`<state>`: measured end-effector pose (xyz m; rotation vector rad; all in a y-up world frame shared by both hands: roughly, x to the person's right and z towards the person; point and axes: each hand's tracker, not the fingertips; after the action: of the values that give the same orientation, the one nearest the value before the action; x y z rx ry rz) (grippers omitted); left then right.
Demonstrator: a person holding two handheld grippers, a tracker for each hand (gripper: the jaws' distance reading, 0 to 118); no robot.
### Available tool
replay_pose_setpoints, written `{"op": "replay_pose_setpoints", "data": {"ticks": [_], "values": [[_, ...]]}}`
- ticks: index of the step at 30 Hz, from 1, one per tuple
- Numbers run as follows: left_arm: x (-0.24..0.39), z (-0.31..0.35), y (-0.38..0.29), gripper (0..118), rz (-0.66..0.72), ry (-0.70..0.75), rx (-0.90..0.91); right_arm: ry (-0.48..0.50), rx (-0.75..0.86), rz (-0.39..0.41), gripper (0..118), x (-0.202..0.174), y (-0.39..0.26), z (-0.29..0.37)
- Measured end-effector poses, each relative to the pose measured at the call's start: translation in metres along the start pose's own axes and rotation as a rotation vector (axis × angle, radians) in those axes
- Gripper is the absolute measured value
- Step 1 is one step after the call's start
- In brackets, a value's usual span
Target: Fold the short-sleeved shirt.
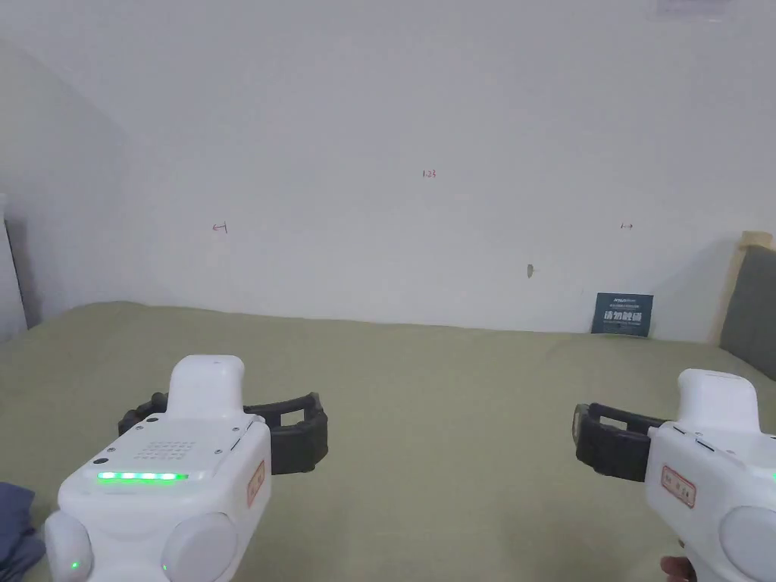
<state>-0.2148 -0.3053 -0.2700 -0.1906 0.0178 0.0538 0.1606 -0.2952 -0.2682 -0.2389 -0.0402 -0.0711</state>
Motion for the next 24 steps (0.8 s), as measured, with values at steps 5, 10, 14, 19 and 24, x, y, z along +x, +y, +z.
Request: {"op": "replay_pose_setpoints", "data": {"ticks": [5,10,14,19,24], "values": [[0.002,0.0,-0.002,118,-0.016,0.005,0.002,-0.006,-0.007,0.003,118,0.001,-0.002,-0.001],[0.001,0.0,-0.006,118,0.025,-0.018,-0.002,-0.013,-0.01,0.007,118,0.0,-0.004,-0.001],[0.003,0.0,-0.007,118,0.0,-0.005,-0.002,-0.016,-0.009,0.029,118,-0.002,-0.006,0.0],[0.004,0.0,-0.007,118,-0.001,-0.014,-0.005,-0.022,-0.015,0.031,118,-0.002,-0.008,-0.001],[0.003,-0.003,-0.009,118,0.015,-0.017,-0.038,-0.093,-0.059,0.044,118,-0.006,-0.016,-0.008]]}}
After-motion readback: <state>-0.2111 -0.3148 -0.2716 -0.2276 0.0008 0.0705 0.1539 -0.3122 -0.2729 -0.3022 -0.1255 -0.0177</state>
